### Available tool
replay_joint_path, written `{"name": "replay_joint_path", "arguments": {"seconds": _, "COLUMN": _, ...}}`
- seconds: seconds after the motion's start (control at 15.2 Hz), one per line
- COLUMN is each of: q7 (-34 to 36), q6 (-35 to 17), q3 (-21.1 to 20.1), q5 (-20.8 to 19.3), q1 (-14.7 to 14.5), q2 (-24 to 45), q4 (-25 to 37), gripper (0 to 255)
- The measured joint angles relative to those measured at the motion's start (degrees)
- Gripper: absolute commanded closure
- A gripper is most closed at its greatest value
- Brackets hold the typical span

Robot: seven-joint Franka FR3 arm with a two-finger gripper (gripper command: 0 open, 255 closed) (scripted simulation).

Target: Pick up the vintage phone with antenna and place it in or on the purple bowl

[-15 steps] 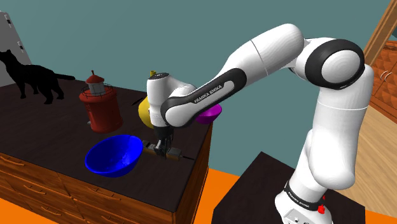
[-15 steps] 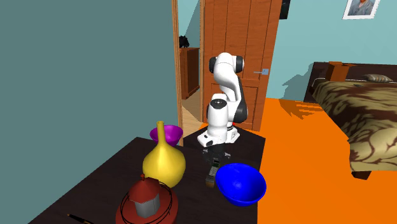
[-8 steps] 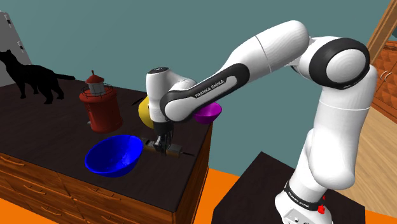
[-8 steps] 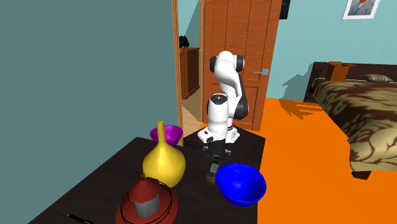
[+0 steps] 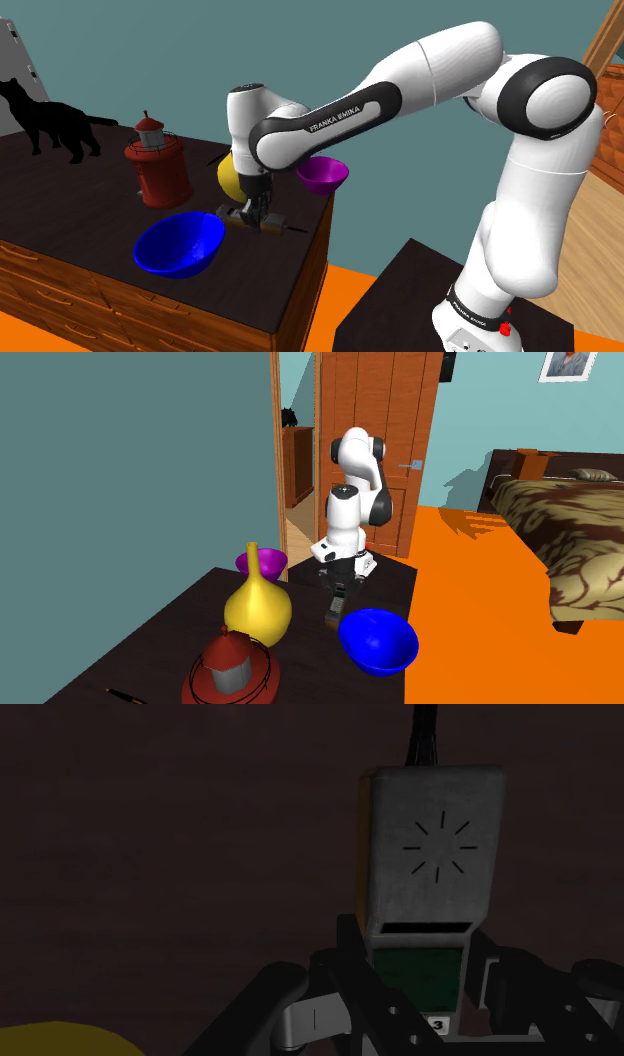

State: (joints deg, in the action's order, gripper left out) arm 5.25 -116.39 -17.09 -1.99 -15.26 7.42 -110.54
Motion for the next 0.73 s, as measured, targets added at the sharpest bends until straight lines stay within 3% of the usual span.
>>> {"name": "replay_joint_path", "arguments": {"seconds": 0.73, "q7": -0.5, "q6": 7.9, "q3": -0.1, "q5": 0.8, "q1": 0.1, "q2": -2.2, "q4": 5.8, "gripper": 255}}
